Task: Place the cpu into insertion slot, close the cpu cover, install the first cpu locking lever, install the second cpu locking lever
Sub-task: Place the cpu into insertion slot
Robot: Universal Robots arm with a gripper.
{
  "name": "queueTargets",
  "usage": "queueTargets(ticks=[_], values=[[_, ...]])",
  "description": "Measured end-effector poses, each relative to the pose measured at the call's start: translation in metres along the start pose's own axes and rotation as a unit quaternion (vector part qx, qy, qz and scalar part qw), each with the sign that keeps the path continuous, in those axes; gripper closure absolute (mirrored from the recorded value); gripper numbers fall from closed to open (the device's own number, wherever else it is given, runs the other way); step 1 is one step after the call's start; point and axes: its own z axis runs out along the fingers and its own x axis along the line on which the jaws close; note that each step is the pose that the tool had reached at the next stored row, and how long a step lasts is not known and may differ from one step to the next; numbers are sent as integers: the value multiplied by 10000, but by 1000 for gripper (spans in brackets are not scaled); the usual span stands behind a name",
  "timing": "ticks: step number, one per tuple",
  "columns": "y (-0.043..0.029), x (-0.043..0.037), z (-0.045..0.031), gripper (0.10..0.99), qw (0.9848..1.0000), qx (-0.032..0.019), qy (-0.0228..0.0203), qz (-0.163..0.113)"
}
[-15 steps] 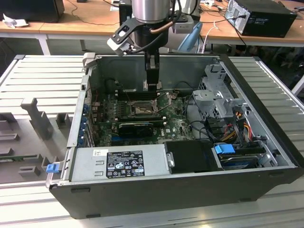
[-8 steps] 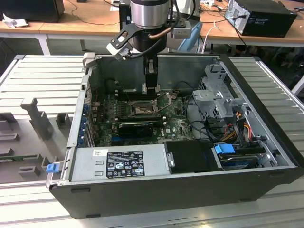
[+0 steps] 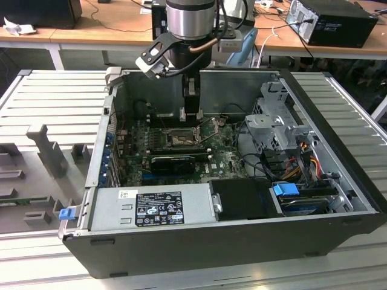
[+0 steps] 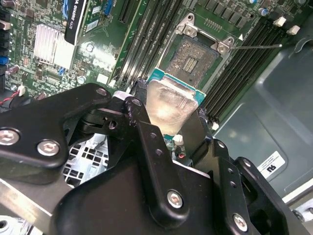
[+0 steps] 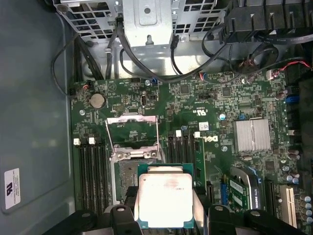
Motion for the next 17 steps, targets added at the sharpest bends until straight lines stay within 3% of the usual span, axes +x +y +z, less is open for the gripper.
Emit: queueTargets(ticks=[11, 14, 17], values=[[-7, -2, 90, 557, 10000, 63, 8, 2], [-12, -1, 157, 557, 9999, 96, 10, -59], [-20, 4, 257, 557, 9999, 97, 11, -73]])
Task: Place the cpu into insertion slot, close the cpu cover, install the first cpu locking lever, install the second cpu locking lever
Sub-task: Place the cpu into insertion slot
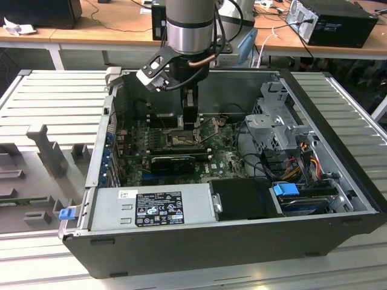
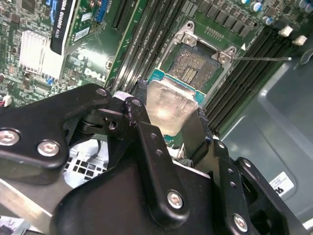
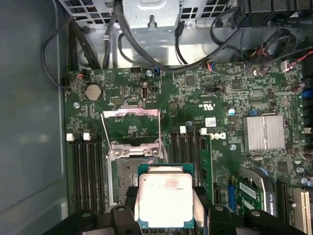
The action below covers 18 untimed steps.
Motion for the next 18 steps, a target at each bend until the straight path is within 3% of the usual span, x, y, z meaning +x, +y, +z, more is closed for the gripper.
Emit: queueTargets(ticks=[4, 8, 18], values=[[-6, -2, 95, 557, 10000, 1, 1, -26], [-15, -3, 140, 557, 10000, -1, -25, -39], [-24, -5, 235, 557, 9998, 1, -23, -189]])
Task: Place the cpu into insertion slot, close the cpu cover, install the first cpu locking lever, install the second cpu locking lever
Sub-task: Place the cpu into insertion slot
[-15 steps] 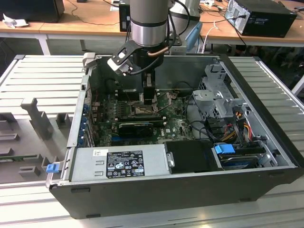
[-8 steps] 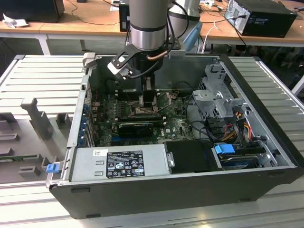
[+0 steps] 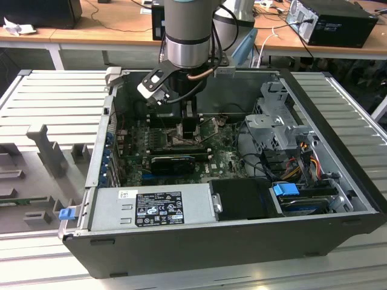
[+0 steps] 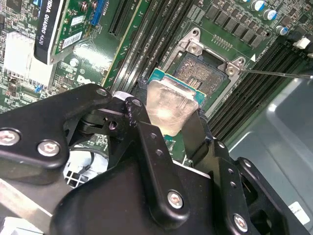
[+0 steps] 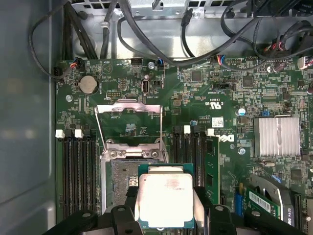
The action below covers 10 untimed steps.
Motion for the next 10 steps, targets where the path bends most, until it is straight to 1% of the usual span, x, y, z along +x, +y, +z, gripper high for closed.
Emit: queueTargets(ticks=[4, 6, 7, 10], values=[[-3, 0, 40, 557, 10000, 0, 1, -26], [-13, 5, 97, 557, 10000, 1, 3, -59], [-14, 21, 108, 557, 10000, 1, 3, -69], [-16, 119, 128, 557, 10000, 1, 3, -71]])
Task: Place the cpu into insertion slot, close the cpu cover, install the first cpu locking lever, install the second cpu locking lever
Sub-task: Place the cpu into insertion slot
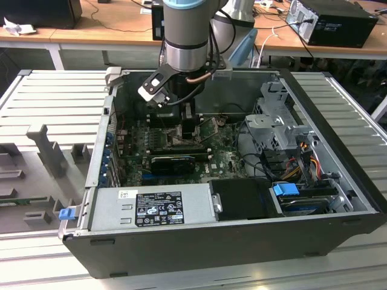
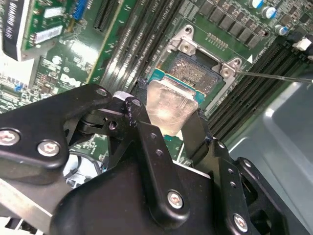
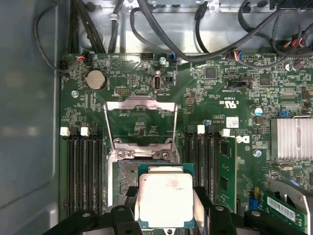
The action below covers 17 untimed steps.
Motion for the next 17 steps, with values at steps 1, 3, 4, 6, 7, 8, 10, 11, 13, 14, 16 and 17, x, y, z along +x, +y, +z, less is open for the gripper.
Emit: queueTargets(ticks=[1, 3, 4, 6, 7, 8, 10, 11, 13, 14, 16, 17], values=[[-1, 13, 10, 557, 10000, 0, 0, 0], [-1, 28, 22, 557, 10000, 0, 0, 0], [-2, 38, 31, 557, 10000, 0, 0, 0], [-7, 67, 43, 557, 10000, 0, -2, 10], [-10, 78, 48, 557, 10000, 0, -2, 26], [-12, 82, 52, 557, 10000, 0, -2, 42], [-13, 86, 63, 557, 10000, -1, -3, 74], [-17, 88, 80, 557, 10000, -1, -4, 84], [-29, 88, 105, 557, 10000, -1, -4, 84], [-37, 88, 125, 557, 10000, -1, -5, 84], [-45, 90, 158, 557, 10000, -1, -4, 84], [-48, 95, 169, 557, 10000, 0, -3, 84]])
